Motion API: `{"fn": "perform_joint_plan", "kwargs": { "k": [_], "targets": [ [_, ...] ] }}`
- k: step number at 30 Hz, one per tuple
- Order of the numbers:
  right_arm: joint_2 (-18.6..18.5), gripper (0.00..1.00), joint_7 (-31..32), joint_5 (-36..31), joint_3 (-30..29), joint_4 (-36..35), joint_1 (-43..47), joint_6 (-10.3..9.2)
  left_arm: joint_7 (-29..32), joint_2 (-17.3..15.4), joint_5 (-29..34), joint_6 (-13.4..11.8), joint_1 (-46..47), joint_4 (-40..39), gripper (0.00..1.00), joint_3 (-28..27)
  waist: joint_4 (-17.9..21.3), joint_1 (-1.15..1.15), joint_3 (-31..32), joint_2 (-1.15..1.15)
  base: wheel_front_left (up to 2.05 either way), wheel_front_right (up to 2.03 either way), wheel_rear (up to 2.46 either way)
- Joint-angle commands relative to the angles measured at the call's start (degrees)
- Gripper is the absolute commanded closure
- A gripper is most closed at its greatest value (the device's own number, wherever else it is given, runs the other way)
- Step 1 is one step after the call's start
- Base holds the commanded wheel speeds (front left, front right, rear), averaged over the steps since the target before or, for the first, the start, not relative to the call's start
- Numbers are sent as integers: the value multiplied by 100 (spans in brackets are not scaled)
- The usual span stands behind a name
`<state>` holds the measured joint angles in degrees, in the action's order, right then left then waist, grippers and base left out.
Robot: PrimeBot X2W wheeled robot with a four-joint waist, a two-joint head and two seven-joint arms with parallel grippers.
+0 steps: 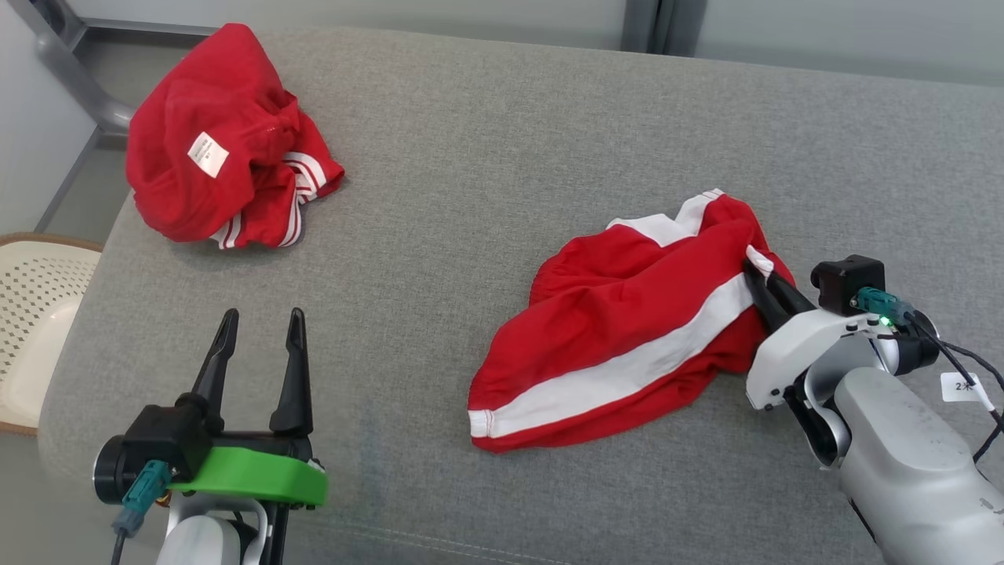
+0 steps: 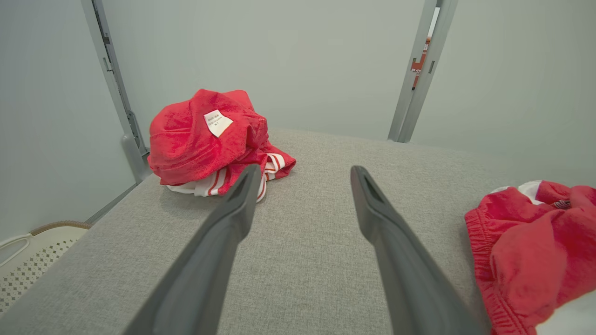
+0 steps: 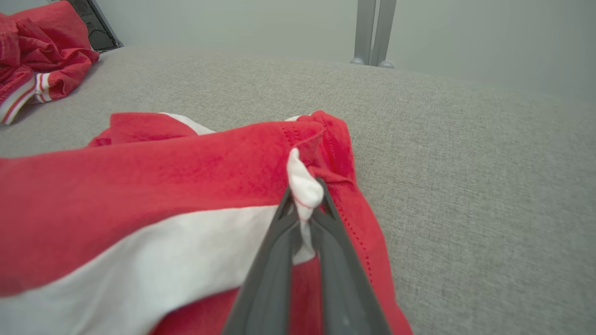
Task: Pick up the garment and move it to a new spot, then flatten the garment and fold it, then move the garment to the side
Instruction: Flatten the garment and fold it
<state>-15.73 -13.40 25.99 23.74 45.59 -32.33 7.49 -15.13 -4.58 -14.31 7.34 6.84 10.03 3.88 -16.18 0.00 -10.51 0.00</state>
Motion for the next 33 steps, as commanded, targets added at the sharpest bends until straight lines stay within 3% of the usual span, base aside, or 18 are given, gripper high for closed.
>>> {"fn": "perform_joint_plan", "kwargs": {
  "k": [1,7,15,24,25,26,33],
  "targets": [
    [-5,100,-71,79,34,24,-40,1,-2,-38,14,20,51,18,0,9,107,0,41,0,0,0,0],
    [-20,100,-185,141,23,-265,250,1,-2,-75,-11,19,-126,79,0,29,534,0,271,0,0,0,0],
    [-27,100,-180,41,-728,-1558,1543,1,-2,-81,-25,19,-338,124,0,-10,1196,0,588,0,0,0,0],
    [234,100,-141,272,-1387,-2273,2929,1,-2,-57,-7,20,-436,102,0,-10,1465,0,644,0,0,0,0],
    [252,10,-143,220,-1426,-2341,2983,1,-2,-57,-6,20,-447,99,0,-16,1482,0,647,0,0,0,0],
    [285,0,-145,172,-1463,-2404,3047,1,-2,-59,-8,20,-457,96,0,-17,1495,0,647,0,0,0,0],
    [357,0,-171,-403,-1708,-2926,3173,1,-2,-139,-22,20,-506,90,0,-81,1572,0,729,0,0,0,0]
  ]
}}
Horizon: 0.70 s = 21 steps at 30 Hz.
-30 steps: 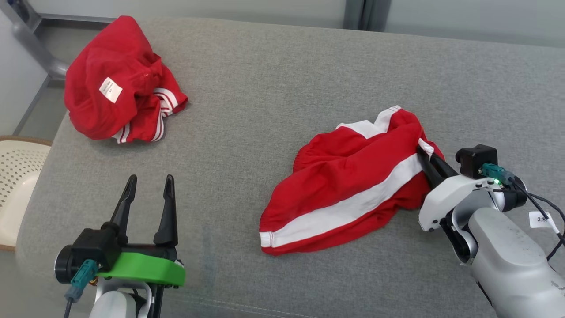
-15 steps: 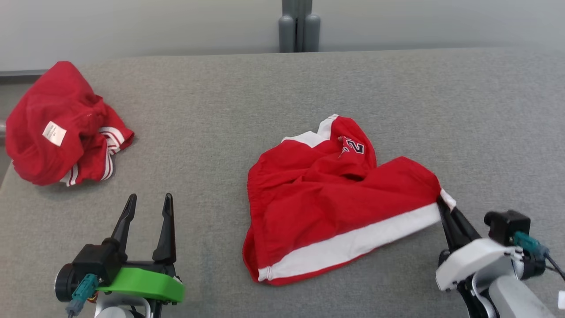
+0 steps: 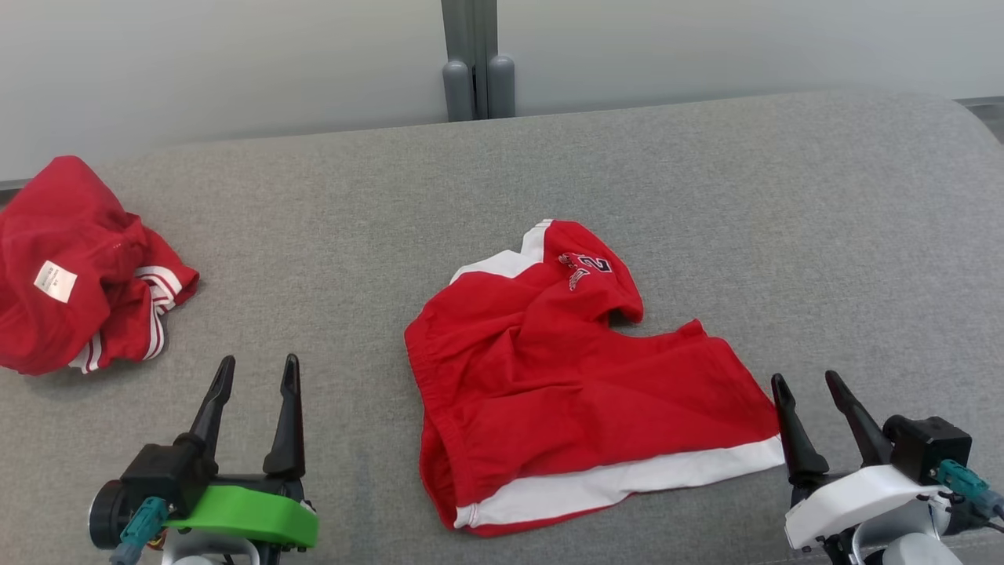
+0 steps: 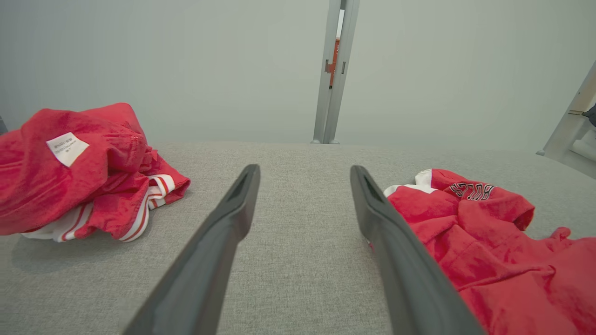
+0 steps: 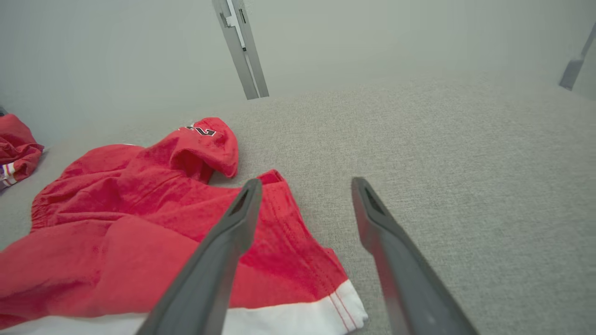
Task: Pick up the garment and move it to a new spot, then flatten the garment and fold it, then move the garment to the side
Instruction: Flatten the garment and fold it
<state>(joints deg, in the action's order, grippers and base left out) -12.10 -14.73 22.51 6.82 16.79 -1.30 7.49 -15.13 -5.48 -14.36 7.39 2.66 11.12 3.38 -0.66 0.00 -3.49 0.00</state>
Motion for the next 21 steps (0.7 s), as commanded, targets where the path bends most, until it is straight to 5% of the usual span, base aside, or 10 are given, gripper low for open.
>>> {"fn": "perform_joint_plan", "kwargs": {
  "k": [1,21],
  "targets": [
    [-3,0,-41,-117,-29,-127,76,1,-2,-54,-12,15,-101,-26,0,-53,33,0,49,0,0,0,0],
    [88,0,-48,-900,-156,-1495,756,1,-2,-101,151,16,-482,-101,0,-423,219,0,357,0,0,0,0]
  ]
}}
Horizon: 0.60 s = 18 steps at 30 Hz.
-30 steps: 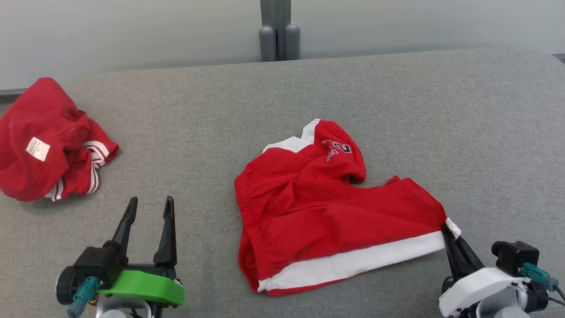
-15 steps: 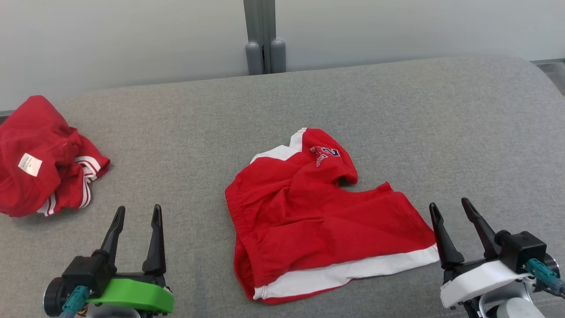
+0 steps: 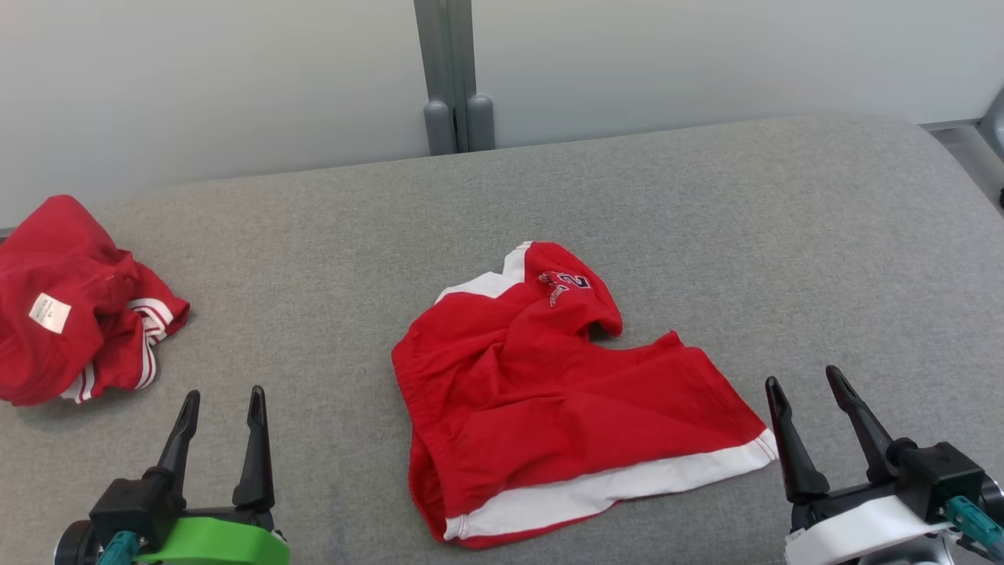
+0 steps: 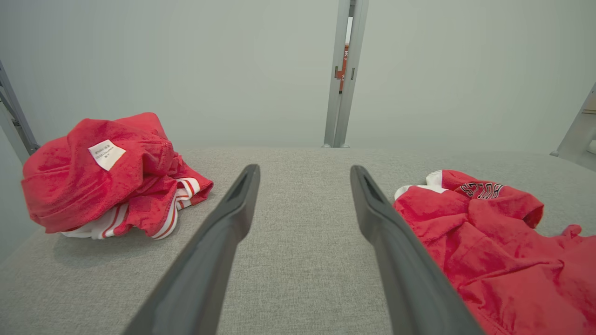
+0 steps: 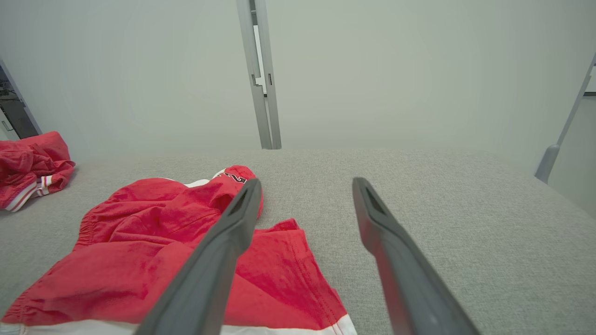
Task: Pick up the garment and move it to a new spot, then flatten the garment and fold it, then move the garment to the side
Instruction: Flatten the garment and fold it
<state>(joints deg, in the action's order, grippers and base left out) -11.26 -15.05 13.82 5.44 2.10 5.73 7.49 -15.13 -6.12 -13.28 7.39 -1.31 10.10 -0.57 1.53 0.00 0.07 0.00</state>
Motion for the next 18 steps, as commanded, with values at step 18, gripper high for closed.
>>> {"fn": "perform_joint_plan", "kwargs": {
  "k": [18],
  "targets": [
    [78,0,-18,-107,-1,68,58,1,-2,-4,91,16,-154,48,0,-96,-21,0,74,0,0,0,0]
  ]
}}
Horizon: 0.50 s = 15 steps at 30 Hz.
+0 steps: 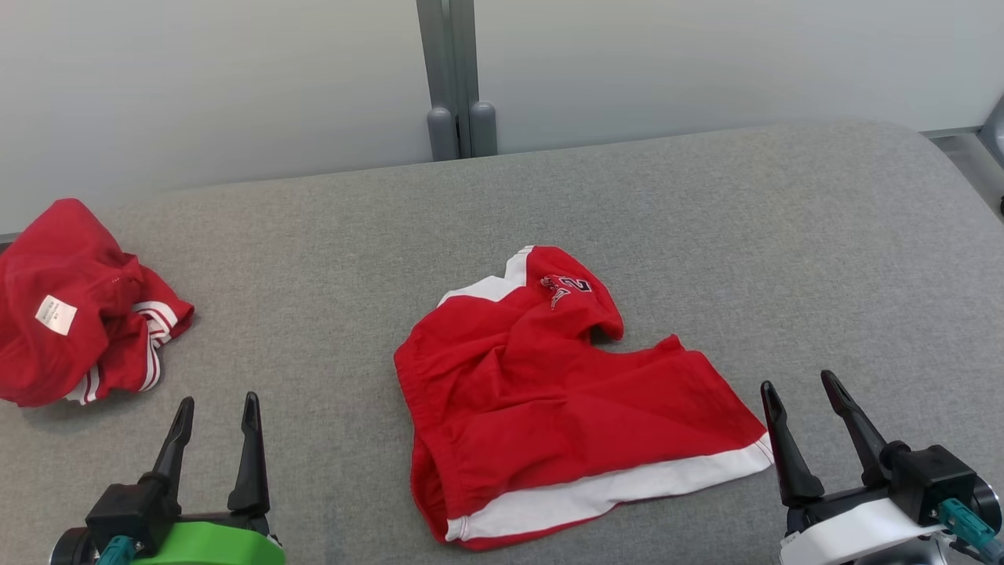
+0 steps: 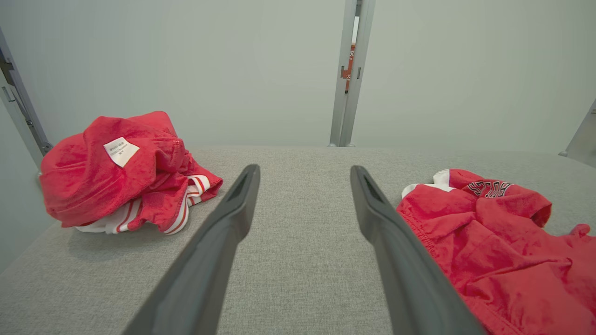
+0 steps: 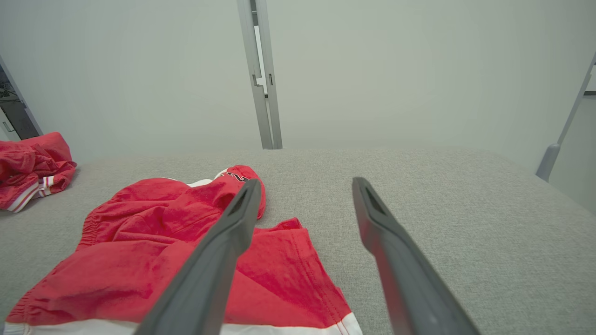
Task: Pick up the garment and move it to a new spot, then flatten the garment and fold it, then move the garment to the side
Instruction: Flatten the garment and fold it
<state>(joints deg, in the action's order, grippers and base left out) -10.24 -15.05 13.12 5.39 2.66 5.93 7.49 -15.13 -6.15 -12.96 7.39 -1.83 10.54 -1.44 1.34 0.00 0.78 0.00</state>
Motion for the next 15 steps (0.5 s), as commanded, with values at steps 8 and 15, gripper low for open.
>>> {"fn": "perform_joint_plan", "kwargs": {
  "k": [8,15],
  "targets": [
    [-37,0,-18,-33,6,35,48,1,-2,9,63,16,-111,5,0,6,-14,0,32,0,0,0,0],
    [-33,0,-18,-17,0,32,44,1,-2,11,74,16,-121,-14,0,3,-34,0,38,0,0,0,0]
  ]
}}
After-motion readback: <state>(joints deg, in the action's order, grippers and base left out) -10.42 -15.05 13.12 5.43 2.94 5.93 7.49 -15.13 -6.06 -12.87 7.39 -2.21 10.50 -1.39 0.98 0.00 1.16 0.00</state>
